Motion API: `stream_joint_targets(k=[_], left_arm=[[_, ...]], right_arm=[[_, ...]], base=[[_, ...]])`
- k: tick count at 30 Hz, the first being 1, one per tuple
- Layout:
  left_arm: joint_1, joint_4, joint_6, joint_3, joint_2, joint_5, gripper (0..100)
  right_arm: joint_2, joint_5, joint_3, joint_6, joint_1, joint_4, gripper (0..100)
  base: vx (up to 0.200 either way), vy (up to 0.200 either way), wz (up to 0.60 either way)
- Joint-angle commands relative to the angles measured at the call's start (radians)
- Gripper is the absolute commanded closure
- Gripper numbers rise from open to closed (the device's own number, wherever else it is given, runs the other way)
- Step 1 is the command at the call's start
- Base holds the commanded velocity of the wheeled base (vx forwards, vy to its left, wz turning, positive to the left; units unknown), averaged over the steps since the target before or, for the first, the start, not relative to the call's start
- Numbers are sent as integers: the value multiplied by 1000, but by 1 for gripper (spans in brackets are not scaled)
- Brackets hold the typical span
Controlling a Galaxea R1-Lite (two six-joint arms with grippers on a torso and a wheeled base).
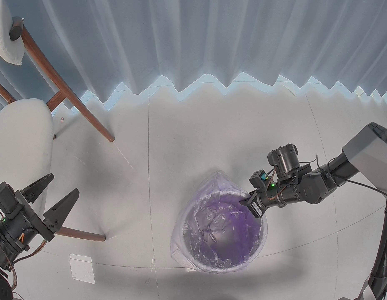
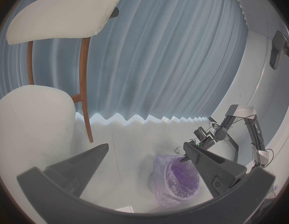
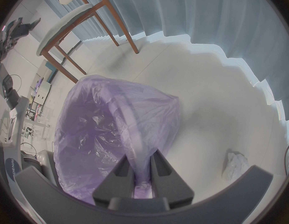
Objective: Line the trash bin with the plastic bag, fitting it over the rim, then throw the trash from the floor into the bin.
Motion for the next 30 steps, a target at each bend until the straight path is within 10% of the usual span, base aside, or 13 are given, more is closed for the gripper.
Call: stream_joint_targets(k=[1, 4, 5, 20, 29, 30], left_arm=[[1, 0, 0, 18, 0, 0, 0], [1, 0, 3, 18, -2, 1, 0], [2, 0, 9, 18, -2, 1, 0], [4, 28, 53, 18, 1, -9, 0], [-104, 22, 52, 15, 35, -28, 0], [-159, 22, 49, 13, 72, -26, 0]], right_arm=[[89, -7, -59, -2, -4, -25, 100], [100, -7, -70, -7, -7, -16, 100], [101, -7, -70, -7, -7, -21, 0], [-103, -33, 13, 111, -46, -65, 0], [-411, -110, 240, 529, -89, -75, 0], [-497, -148, 343, 671, -107, -108, 0]], base=[[0, 0, 0], [0, 0, 0], [0, 0, 0], [0, 0, 0], [0, 0, 0], [0, 0, 0]])
